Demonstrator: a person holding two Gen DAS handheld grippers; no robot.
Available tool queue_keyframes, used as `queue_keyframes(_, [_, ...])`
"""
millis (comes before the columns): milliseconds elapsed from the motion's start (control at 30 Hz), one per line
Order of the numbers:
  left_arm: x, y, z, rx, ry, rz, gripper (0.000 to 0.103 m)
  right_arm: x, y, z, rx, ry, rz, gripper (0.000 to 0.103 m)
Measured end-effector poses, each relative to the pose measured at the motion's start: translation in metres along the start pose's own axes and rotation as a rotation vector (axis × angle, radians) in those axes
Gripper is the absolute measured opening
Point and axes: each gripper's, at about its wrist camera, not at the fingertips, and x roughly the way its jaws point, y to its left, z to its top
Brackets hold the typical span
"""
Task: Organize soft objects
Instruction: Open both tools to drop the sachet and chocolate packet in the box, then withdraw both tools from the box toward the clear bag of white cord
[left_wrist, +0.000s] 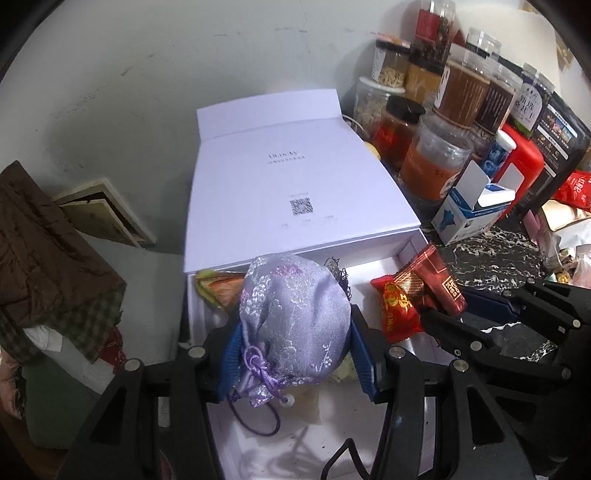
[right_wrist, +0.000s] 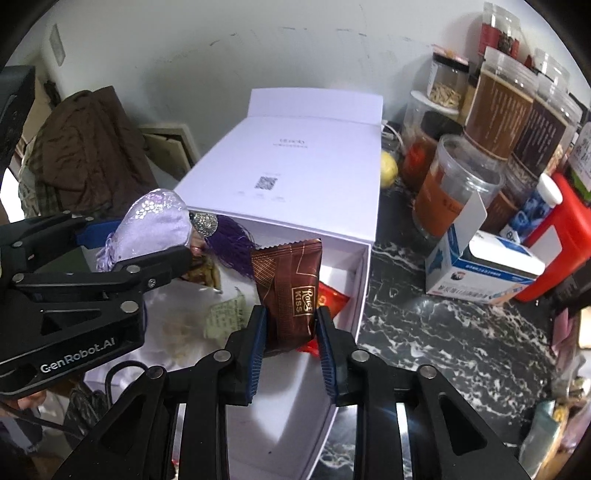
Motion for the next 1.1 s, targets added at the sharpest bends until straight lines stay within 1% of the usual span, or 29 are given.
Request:
queue_keyframes(100, [0.01,-0.002,0.001,0.001,0.04,0.016,0.054,0.005,-0.004,0.0,0.006,0.012,-0.004,0.029])
queue_keyframes(167, [0.012,-0.002,0.002,-0.004,0.051,0.025,0.056,0.008,-0.006,0.0,0.011,0.02,-0.008,0.029])
queue_keyframes(200, [0.012,-0.002,0.002,-0.006,0.052,0.031,0.058,0.009,-0.007,0.0,0.013,0.024,-0.01,0.029])
queue_keyframes(267, [0.01,-0.003,0.004,-0.007,0.045,0.045,0.061,0.01,-0.009,0.0,0.018,0.029,-0.016,0.037])
queue_keyframes(300, [0.008,-0.003,0.005,-0.007,0.041,0.05,0.061,0.009,-0.009,0.0,0.022,0.03,-0.019,0.038])
queue_keyframes(533, [-0.013,-0.002,0.012,-0.006,0.022,0.059,0.061,-0.007,-0.011,0.001,0.029,0.025,-0.028,0.038])
queue_keyframes(767, [-0.06,-0.003,0.026,-0.003,-0.047,0.063,0.061,-0.044,-0.008,0.014,0.019,-0.032,-0.045,0.038])
queue_keyframes(1100, [-0.145,-0.005,0.037,0.004,-0.17,0.084,0.061,-0.122,0.008,0.032,-0.005,-0.158,-0.067,0.038])
